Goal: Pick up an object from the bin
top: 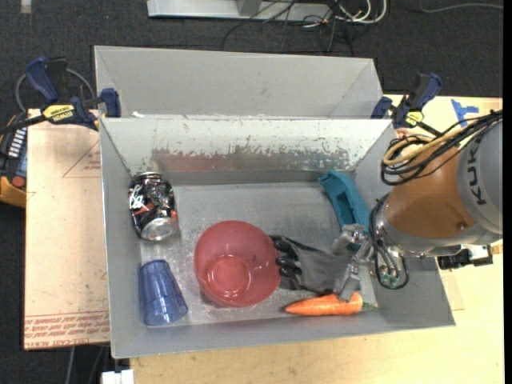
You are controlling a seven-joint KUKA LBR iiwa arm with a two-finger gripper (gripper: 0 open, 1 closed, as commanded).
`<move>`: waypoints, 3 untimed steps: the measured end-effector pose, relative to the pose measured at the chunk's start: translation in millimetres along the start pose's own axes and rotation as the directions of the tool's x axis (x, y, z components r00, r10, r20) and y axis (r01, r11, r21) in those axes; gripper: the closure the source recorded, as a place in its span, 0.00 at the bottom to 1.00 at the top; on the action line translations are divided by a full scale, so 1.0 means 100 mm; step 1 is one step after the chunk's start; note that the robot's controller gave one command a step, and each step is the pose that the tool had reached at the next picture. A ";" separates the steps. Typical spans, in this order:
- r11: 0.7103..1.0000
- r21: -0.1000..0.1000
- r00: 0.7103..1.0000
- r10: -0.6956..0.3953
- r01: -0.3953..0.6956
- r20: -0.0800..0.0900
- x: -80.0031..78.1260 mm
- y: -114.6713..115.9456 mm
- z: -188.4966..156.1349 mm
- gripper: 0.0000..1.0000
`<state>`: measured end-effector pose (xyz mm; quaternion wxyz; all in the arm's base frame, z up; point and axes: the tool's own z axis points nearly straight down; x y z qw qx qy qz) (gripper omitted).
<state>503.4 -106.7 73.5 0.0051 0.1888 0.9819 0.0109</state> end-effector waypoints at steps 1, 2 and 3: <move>0.991 0.016 0.991 0.136 -0.136 -0.002 0.01 0.87 0.05 1.00; 0.991 0.016 0.991 0.136 -0.135 -0.002 0.01 0.87 0.05 1.00; 0.991 0.017 0.991 0.135 -0.135 -0.003 0.02 0.87 0.03 1.00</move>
Offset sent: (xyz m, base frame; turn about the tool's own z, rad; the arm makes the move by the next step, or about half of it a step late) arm 0.0000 0.0000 0.0000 0.0000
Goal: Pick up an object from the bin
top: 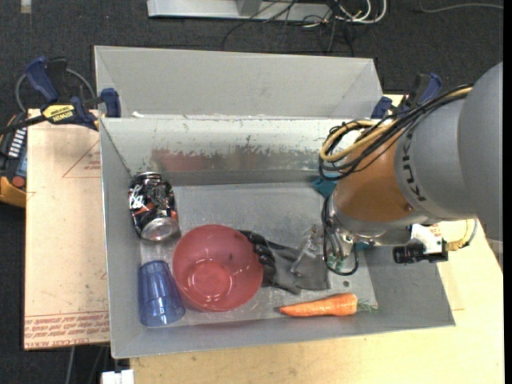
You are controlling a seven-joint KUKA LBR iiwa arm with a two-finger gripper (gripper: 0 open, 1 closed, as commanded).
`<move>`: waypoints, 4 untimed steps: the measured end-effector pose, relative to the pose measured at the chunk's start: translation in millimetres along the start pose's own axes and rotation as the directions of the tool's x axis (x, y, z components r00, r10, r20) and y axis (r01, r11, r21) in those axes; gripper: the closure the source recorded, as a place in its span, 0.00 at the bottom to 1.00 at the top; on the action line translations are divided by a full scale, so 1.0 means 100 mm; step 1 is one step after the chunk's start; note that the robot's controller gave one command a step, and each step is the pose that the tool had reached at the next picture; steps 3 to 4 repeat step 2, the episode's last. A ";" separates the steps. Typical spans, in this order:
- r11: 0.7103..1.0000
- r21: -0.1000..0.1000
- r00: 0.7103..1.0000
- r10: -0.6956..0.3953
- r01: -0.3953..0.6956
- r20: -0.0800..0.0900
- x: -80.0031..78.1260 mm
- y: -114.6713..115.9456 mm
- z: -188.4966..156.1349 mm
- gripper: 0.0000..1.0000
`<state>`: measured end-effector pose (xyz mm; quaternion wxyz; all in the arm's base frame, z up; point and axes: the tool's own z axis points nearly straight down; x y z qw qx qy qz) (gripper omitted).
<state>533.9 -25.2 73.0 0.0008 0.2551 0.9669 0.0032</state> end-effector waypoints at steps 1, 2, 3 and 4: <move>1.000 0.004 1.000 0.000 0.000 -0.008 0.02 -0.01 -0.20 1.00; 1.000 -0.001 1.000 0.000 0.000 0.002 -0.01 0.00 -0.39 1.00; 1.000 -0.001 1.000 0.000 0.000 0.002 -0.01 0.00 -0.39 1.00; 1.000 -0.001 1.000 0.000 0.000 0.002 -0.01 0.00 -0.39 1.00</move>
Offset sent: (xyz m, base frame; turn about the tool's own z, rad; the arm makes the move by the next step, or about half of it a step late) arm 0.0001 -0.0001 0.0136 0.0000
